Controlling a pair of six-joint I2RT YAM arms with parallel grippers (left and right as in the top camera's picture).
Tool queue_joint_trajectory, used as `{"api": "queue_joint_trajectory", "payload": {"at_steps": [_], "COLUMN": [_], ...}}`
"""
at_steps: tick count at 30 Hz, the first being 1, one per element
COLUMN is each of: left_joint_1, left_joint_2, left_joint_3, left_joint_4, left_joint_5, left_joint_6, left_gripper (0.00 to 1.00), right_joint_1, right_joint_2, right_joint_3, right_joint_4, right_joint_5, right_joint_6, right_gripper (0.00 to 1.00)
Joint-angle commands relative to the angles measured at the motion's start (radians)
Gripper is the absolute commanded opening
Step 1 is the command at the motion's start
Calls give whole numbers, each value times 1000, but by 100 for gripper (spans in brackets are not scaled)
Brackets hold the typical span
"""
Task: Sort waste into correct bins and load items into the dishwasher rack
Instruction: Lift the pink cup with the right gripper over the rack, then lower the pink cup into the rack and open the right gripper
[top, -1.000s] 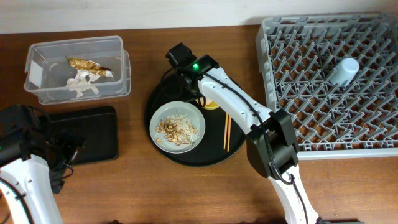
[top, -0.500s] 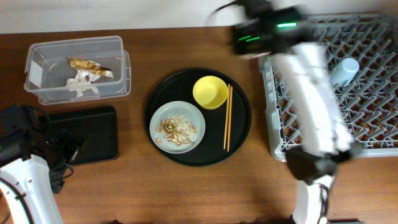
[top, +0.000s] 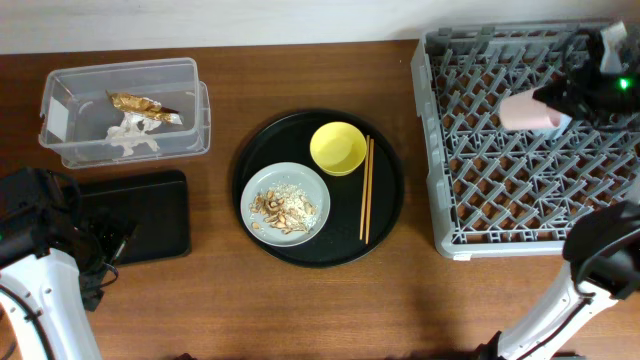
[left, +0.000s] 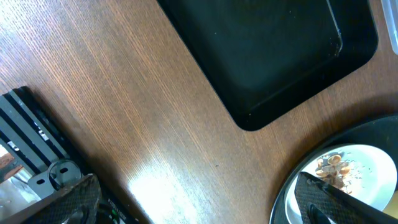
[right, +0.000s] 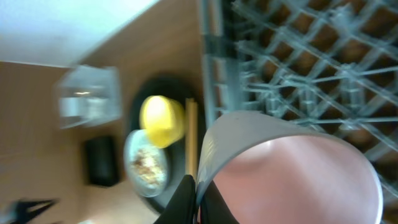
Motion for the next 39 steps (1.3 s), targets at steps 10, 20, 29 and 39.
{"api": "queue_joint_trajectory", "payload": {"at_steps": [10, 20, 29, 39], "left_joint_1": [5, 5, 5, 5], "left_joint_2": [2, 2, 2, 2], "left_joint_3": [-2, -2, -2, -2], "left_joint_4": [1, 1, 1, 1], "left_joint_5": [-11, -11, -11, -11], "left_joint_6": [-10, -10, -10, -10], "left_gripper": [99, 99, 99, 99], "right_joint_1": [-170, -177, -220, -302], "right_joint_2": [11, 15, 14, 9], "right_joint_3": [-474, -554, -553, -542], "right_joint_4": [344, 440, 415, 356], "right_joint_5": [-410, -304, -225, -171], "right_joint_6": [-24, 160, 186, 182], "right_gripper": [4, 4, 6, 27]}}
